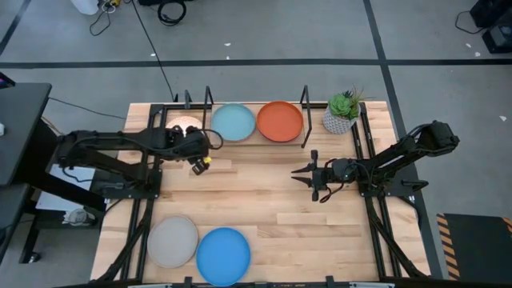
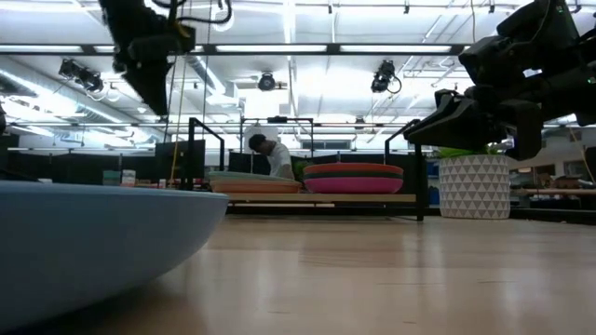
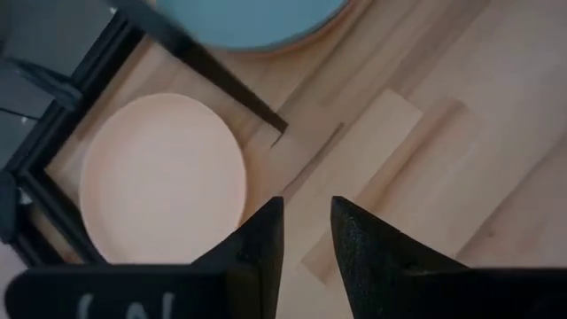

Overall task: Place and stack plates onto a shelf
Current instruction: Stack the light orange plate on top of the light blue plate on the shelf

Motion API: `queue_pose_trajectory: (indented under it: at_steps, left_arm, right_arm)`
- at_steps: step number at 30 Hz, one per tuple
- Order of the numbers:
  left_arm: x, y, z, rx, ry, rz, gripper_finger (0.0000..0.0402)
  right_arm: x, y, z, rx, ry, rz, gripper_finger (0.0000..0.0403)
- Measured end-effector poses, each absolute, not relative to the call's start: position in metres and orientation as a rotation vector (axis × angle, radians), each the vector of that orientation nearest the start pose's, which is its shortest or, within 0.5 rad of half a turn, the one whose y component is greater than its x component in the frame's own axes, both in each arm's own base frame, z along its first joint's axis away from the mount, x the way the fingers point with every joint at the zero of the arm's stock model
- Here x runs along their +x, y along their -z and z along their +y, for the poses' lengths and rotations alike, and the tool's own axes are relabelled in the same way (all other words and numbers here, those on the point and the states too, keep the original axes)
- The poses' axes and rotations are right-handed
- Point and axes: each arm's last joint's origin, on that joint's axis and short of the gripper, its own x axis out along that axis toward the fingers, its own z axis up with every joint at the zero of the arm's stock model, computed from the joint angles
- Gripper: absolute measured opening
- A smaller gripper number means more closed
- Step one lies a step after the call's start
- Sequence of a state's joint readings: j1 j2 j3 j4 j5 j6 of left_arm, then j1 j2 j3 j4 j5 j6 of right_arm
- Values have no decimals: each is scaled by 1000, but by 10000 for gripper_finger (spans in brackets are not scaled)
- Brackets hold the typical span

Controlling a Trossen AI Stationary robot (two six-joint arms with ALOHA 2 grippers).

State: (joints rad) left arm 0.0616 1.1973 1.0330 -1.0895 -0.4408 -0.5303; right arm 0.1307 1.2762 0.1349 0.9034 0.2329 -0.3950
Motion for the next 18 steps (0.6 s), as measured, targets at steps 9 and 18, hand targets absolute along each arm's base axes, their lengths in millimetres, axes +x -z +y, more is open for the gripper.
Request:
queue_pose_trajectory:
  at_steps: [9, 18]
  left_arm:
    - [194, -235, 30, -251, -767, 1102, 102]
    - [180, -195, 58, -396, -877, 1108, 102]
  right_arm:
    - [193, -137, 19, -435, 36, 235, 86]
    - [193, -137, 19, -439, 35, 232, 86]
